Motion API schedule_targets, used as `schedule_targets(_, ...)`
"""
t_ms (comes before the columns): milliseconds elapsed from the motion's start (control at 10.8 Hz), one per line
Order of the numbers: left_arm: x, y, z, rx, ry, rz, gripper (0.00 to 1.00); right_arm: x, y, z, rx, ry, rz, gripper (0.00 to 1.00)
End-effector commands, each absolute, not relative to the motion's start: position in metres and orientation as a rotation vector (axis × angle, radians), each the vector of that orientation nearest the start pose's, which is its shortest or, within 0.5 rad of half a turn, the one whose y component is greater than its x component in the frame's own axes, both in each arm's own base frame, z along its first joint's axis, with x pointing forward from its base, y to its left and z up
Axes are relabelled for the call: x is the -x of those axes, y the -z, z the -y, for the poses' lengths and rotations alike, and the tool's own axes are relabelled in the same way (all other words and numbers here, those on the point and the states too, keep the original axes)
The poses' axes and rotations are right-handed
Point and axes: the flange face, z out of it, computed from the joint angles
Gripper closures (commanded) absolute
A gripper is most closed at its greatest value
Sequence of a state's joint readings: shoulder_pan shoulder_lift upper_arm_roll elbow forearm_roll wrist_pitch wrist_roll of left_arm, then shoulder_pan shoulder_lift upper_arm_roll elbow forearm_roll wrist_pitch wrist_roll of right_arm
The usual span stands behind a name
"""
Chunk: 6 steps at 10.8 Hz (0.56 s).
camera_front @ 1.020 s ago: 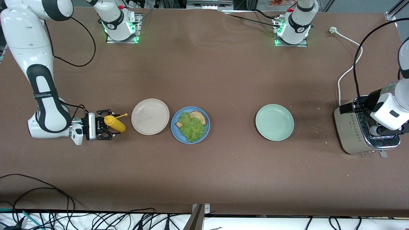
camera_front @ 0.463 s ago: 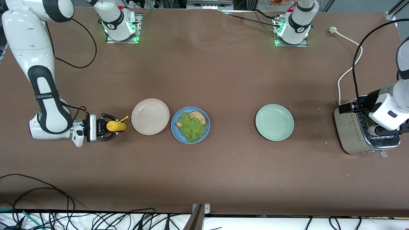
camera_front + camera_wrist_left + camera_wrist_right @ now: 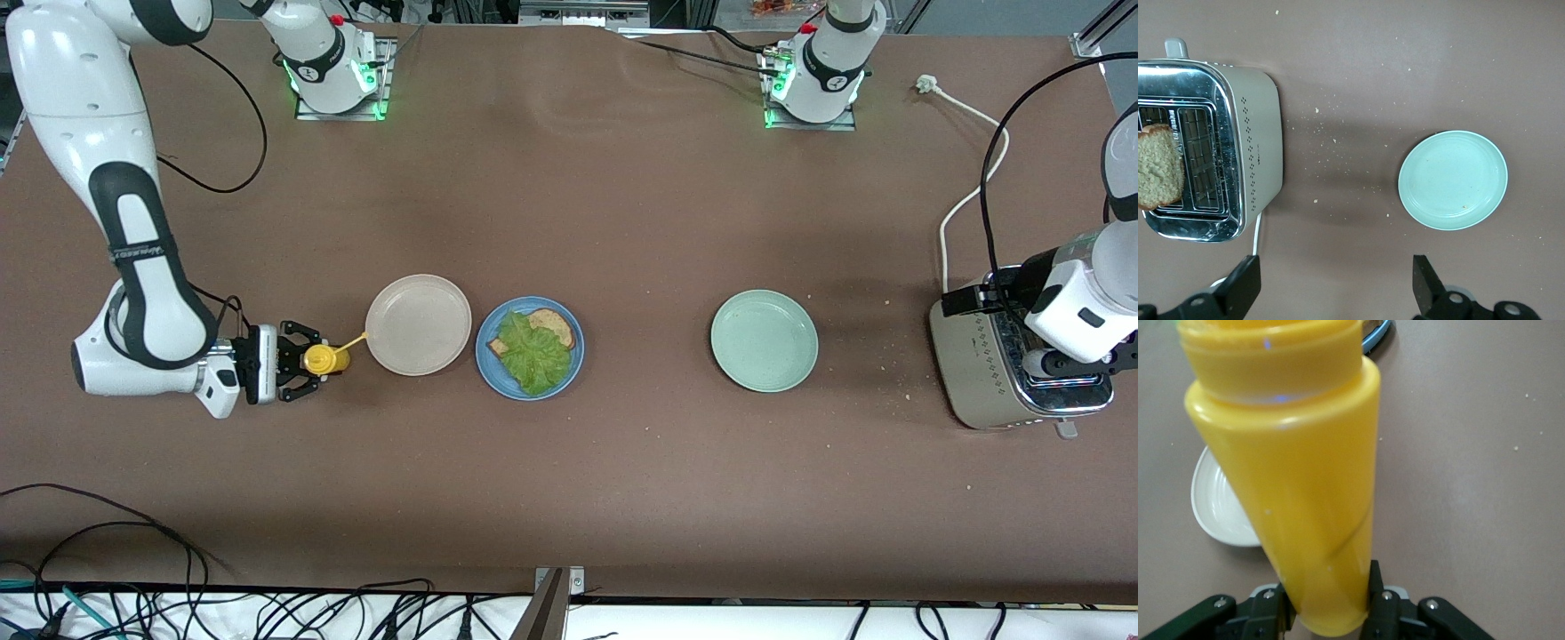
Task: Make sandwich in blue plate with both arms
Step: 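Lift the mustard bottle and carry it over the blue plate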
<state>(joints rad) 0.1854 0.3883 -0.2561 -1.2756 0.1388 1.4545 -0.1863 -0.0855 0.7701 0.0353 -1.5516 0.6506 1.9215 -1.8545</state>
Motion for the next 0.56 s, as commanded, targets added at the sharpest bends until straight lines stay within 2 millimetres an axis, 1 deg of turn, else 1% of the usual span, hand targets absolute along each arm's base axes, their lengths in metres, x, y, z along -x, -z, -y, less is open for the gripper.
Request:
schedule_targets(0, -0.646, -0.527, 0.001, 3.06, -0.284, 0.157, 0.0, -0.667, -0.219, -0.045, 2.046, 0.132, 1.637, 1.0)
schedule_targets(93, -0.646, -0.527, 0.001, 3.062, -0.285, 0.159, 0.0, -0.669, -0.238, -0.058, 2.135, 0.046, 1.691, 1.0)
schedule_targets(185, -0.646, -0.526, 0.002, 3.061, -0.289, 0.157, 0.0, -0.667, -0.249, -0.078, 2.222, -0.061, 1.72, 1.0)
schedule_targets(278, -0.646, -0.526, 0.002, 3.061, -0.289, 0.156, 0.0, -0.661, -0.259, -0.097, 2.29, -0.127, 1.726, 1.0)
schedule_targets(371, -0.646, -0.526, 0.002, 3.061, -0.287, 0.156, 0.0, -0.657, -0.265, -0.111, 2.346, -0.171, 1.726, 1.0)
schedule_targets(463, -0.646, -0.527, 0.001, 3.06, -0.286, 0.157, 0.0, -0.655, -0.266, -0.122, 2.375, -0.203, 1.746, 1.0)
